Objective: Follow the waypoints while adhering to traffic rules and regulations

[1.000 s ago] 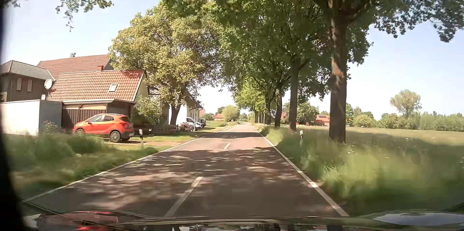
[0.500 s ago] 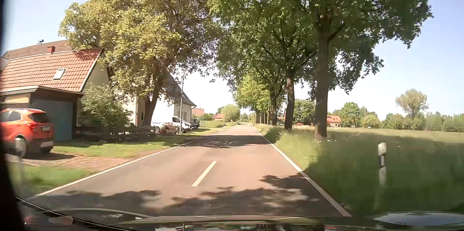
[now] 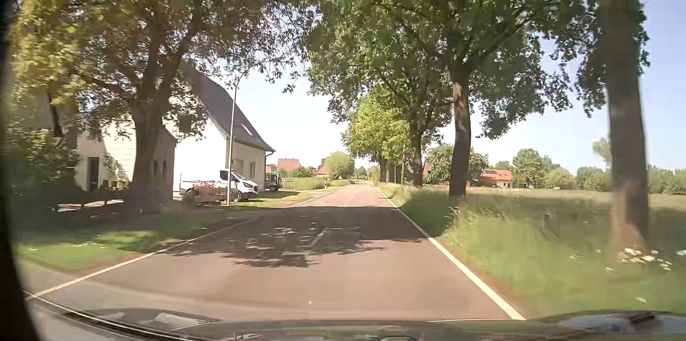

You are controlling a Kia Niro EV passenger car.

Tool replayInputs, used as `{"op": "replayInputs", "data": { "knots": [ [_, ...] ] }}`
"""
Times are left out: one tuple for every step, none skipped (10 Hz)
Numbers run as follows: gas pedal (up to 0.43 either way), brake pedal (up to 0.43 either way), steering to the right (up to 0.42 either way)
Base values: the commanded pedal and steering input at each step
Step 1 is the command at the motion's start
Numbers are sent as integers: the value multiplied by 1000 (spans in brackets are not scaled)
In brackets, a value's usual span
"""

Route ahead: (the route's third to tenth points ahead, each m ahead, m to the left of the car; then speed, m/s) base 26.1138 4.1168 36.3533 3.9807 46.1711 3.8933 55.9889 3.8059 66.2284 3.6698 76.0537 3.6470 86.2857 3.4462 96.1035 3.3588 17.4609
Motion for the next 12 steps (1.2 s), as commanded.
{"op": "replayInputs", "data": {
  "knots": [
    [169,0,2],
    [169,0,2],
    [169,0,2],
    [169,0,2],
    [169,0,1],
    [169,0,1],
    [169,0,0],
    [169,0,0],
    [157,0,0],
    [157,0,0],
    [150,0,0],
    [150,0,0]
  ]
}}
